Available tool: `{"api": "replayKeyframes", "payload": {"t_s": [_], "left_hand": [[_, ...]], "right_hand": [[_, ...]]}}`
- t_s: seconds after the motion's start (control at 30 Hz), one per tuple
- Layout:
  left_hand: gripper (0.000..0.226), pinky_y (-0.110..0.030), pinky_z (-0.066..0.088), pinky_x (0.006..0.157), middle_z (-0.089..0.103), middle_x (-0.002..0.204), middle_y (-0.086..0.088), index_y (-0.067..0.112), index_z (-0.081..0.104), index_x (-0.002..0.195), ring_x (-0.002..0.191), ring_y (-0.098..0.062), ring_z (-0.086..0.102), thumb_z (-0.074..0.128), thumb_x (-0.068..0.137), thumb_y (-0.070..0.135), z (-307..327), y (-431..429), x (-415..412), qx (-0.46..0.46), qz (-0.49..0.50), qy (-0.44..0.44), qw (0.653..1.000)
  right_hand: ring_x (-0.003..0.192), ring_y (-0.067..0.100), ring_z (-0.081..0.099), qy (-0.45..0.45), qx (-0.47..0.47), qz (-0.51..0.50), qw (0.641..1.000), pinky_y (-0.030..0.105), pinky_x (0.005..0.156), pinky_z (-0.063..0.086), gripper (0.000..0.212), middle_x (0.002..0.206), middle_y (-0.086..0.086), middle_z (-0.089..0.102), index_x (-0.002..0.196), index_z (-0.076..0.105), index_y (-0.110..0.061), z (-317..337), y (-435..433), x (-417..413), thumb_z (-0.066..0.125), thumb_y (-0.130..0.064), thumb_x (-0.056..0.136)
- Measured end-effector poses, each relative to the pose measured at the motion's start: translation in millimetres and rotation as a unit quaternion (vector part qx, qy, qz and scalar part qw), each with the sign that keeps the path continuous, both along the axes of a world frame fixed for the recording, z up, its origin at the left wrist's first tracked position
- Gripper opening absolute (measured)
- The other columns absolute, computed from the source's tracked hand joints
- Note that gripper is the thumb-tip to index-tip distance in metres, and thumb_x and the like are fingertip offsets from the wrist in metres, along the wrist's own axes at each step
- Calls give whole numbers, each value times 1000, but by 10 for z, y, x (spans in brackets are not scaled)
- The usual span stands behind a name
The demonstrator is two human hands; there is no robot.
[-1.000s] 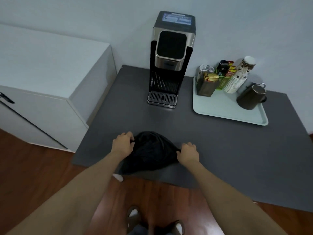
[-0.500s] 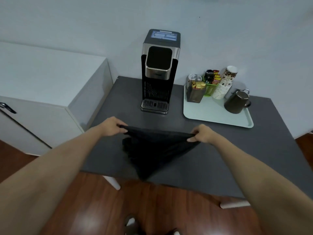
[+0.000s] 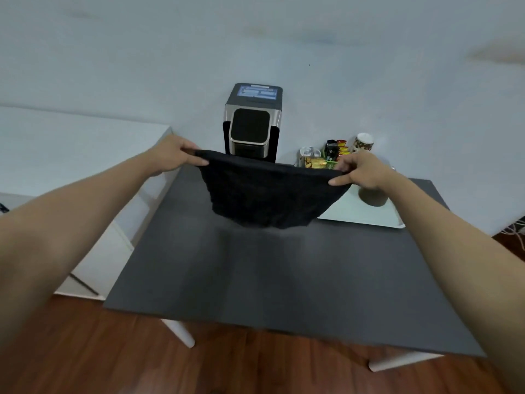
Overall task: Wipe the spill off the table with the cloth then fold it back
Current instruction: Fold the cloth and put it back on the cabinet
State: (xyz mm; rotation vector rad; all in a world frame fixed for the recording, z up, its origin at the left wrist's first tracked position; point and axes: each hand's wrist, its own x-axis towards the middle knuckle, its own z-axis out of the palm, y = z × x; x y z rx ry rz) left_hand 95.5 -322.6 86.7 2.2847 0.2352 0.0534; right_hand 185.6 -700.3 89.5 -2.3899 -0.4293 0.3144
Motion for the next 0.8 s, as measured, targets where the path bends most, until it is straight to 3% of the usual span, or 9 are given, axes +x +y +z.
{"api": "replayKeyframes", "payload": {"t_s": [0.1,0.23,0.37,0.47,0.57,0.67,0.8], "left_hand": [[24,-12,39,73,67,89,-9,7,72,96,90,-15,56,75,73,12,-117,-31,-104,-5,-39,57,998],[19,-24,39,86,73,91,-9,16,77,87,87,-15,60,79,69,20,-547,-36,-371,42,-94,186,977],[19,-17,42,77,73,82,-3,19,77,84,76,-9,61,81,66,22,-1027,-108,-631,37,-120,307,944],[15,-12,44,57,71,65,9,23,76,80,57,-2,62,81,66,27,-1264,-184,-734,51,-159,428,888],[7,-15,41,59,69,64,12,29,72,74,59,-1,58,78,70,31,-1392,-228,-741,66,-181,509,839],[13,-17,42,61,70,67,14,26,67,86,58,6,64,74,76,29,-1474,-225,-659,34,-142,511,847],[17,-17,33,47,64,69,8,19,62,96,44,4,57,67,83,29,-1615,-235,-459,-42,-17,403,914]], "right_hand": [[77,20,53,44,-6,16,999,26,66,41,22,77,4,58,68,61,-18,-82,-55,-98,81,-10,66],[68,13,55,164,-98,64,979,22,64,42,18,70,-1,63,67,65,-21,-453,-116,-305,82,-14,66],[64,16,49,339,-154,108,922,21,60,41,20,73,8,58,74,62,-16,-934,-186,-492,80,-10,69],[53,7,53,437,-177,128,872,18,51,41,19,60,-3,60,76,58,-15,-1229,-226,-593,74,-5,75],[57,6,52,488,-193,138,840,18,53,41,19,57,-6,57,77,56,-17,-1398,-228,-617,69,-4,80],[56,8,45,471,-181,99,858,18,50,41,16,59,-3,51,83,58,-17,-1476,-198,-555,70,-5,80],[73,16,52,272,-129,-20,953,19,57,43,21,81,6,60,97,68,-6,-1645,-94,-344,73,-9,77]]}}
